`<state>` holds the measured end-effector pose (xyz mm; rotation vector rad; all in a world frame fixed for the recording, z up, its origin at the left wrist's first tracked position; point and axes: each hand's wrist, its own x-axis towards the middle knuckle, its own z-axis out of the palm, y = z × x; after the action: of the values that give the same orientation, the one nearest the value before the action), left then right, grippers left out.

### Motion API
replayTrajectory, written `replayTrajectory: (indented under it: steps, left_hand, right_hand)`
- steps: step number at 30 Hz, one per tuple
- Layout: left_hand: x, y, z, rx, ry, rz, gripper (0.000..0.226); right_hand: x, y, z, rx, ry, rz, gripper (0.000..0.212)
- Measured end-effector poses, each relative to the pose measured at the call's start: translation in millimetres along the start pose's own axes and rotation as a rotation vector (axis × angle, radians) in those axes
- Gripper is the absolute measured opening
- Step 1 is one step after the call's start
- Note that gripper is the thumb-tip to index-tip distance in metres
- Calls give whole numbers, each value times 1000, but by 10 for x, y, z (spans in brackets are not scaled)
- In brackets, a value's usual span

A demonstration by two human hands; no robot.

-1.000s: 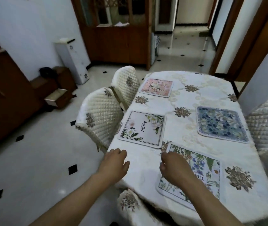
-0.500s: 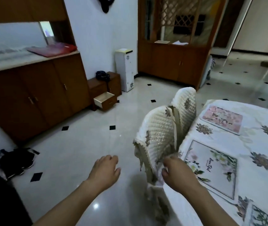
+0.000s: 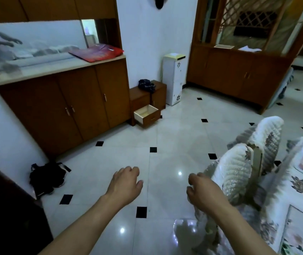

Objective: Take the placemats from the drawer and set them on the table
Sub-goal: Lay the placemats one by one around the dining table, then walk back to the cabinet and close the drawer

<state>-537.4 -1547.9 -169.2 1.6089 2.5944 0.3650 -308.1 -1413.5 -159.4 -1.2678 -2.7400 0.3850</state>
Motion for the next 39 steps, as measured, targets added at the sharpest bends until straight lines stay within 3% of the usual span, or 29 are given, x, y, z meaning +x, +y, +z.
replayTrajectory:
  steps: [7, 21, 30, 39]
  left_hand:
    - [1229, -222, 8, 47, -7, -67, 32]
    - [3605, -616, 42, 44, -55, -255, 32]
    - [5972, -1101, 163, 4, -57, -133, 30]
    - [8006, -1062, 304, 10, -133, -8, 29]
  right_hand:
    - [1589, -11, 183, 34, -3, -64, 19]
    - [4423, -10, -129, 52, -57, -216, 20]
    - [6436, 179, -151, -16, -38, -67, 21]
    - [7995, 826, -199, 11, -50, 141, 21]
